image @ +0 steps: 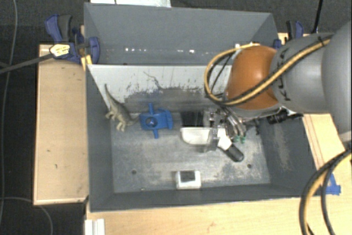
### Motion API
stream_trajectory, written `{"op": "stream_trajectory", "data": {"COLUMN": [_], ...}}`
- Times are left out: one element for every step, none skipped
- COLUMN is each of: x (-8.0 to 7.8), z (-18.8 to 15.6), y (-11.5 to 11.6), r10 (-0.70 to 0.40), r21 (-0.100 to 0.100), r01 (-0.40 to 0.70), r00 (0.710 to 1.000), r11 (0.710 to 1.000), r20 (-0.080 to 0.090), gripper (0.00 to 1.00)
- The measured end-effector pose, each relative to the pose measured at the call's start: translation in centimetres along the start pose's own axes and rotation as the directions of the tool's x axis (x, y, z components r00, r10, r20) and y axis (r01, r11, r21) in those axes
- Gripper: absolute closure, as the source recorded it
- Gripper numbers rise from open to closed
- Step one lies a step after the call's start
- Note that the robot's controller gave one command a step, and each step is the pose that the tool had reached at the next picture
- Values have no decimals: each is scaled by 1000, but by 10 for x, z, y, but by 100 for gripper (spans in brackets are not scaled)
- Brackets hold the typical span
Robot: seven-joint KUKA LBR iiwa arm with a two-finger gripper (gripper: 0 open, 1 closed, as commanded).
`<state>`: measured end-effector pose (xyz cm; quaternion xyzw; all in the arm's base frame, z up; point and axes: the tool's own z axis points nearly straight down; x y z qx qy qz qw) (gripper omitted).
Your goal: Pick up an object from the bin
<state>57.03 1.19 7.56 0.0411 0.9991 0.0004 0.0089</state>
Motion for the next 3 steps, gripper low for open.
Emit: {"op": "stream_trajectory", "data": {"x": [0, 1, 2], "z": [-4, -11, -26], "y": [0, 0, 0], "r10": [0, 0, 1], "r21": [0, 0, 0], "r01": [0, 0, -1], "r00": [1000, 1000, 1000], "r11": [1000, 1000, 1000], "r20": [1, -1, -5], "gripper": [100, 100, 100]}}
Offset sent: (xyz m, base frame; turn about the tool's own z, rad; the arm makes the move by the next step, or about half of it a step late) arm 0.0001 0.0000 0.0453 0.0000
